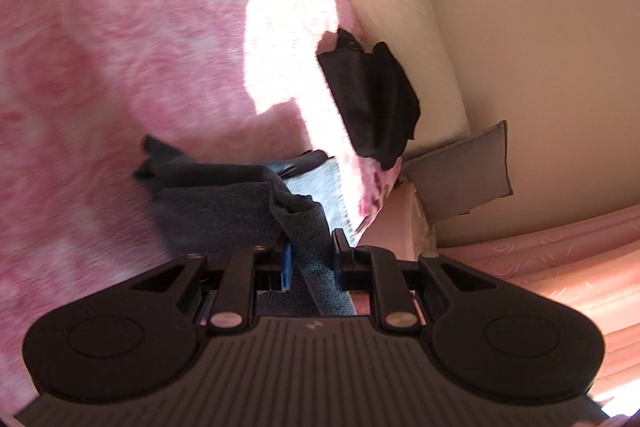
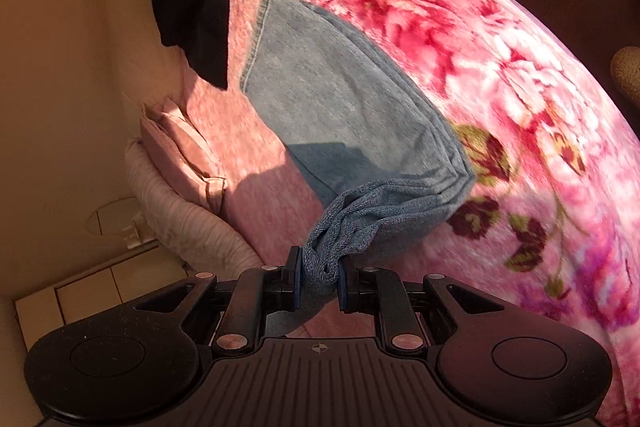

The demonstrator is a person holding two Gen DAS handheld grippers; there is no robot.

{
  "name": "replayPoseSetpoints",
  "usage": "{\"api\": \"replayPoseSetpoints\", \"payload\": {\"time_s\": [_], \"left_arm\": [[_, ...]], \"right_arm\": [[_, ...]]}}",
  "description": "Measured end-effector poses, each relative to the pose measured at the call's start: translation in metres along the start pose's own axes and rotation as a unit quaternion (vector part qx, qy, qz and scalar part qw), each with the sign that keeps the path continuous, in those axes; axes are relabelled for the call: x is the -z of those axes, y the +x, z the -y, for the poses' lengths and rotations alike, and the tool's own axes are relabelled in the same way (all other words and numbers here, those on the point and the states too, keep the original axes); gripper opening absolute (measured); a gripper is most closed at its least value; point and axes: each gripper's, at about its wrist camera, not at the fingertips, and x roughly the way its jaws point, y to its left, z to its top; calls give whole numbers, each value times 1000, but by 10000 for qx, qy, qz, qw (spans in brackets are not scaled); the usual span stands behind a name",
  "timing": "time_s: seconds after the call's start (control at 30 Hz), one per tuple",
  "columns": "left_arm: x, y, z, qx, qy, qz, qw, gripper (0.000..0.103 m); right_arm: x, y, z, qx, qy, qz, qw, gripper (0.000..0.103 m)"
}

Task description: Fold clothes

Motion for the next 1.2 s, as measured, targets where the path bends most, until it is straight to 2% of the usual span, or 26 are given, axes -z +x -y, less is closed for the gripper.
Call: {"api": "replayPoseSetpoints", "payload": {"time_s": [0.33, 0.4, 0.43, 0.5, 0.53, 0.57, 0.6, 0.7, 0.8, 0.87, 0.93, 1.0, 1.03, 1.2], "left_arm": [[-31, 77, 39, -72, 150, -45, 9999, 15], [-39, 93, 43, -133, 158, -56, 9998, 18], [-43, 99, 45, -154, 156, -48, 9997, 22], [-49, 105, 53, -203, 315, 78, 9993, 25], [-52, 106, 57, -245, 471, 177, 9984, 27], [-52, 105, 63, -310, 707, 296, 9966, 30], [-52, 103, 68, -380, 923, 398, 9942, 32], [-43, 99, 63, -695, 1183, 429, 9896, 32], [-28, 93, 34, -1114, 880, 268, 9895, 32], [-18, 89, 13, -1383, 623, 161, 9883, 32], [-6, 82, -2, -1567, 413, 110, 9867, 32], [5, 76, -11, -1726, 313, 129, 9844, 32], [9, 74, -15, -1792, 261, 143, 9834, 32], [22, 71, -22, -1881, -78, 169, 9820, 32]], "right_arm": [[-64, 28, -46, -110, 15, 272, 9996, 15], [-75, 36, -51, -119, -8, 310, 9994, 16], [-81, 40, -54, -123, -20, 330, 9994, 16], [-92, 50, -61, -72, -175, 381, 9991, 23], [-99, 55, -66, -70, -380, 391, 9985, 35], [-105, 59, -71, -73, -634, 406, 9971, 43], [-110, 61, -79, -73, -1039, 455, 9935, 44], [-119, 60, -100, 215, -2238, 743, 9716, 46], [-131, 66, -103, 606, -3224, 618, 9426, 46], [-135, 77, -99, 960, -3947, 457, 9126, 46], [-138, 90, -94, 1312, -4707, 248, 8721, 46], [-138, 103, -87, 1425, -5289, 1, 8367, 46], [-139, 109, -84, 1440, -5494, -111, 8229, 46], [-148, 125, -72, 1004, -5496, -503, 8278, 46]]}}
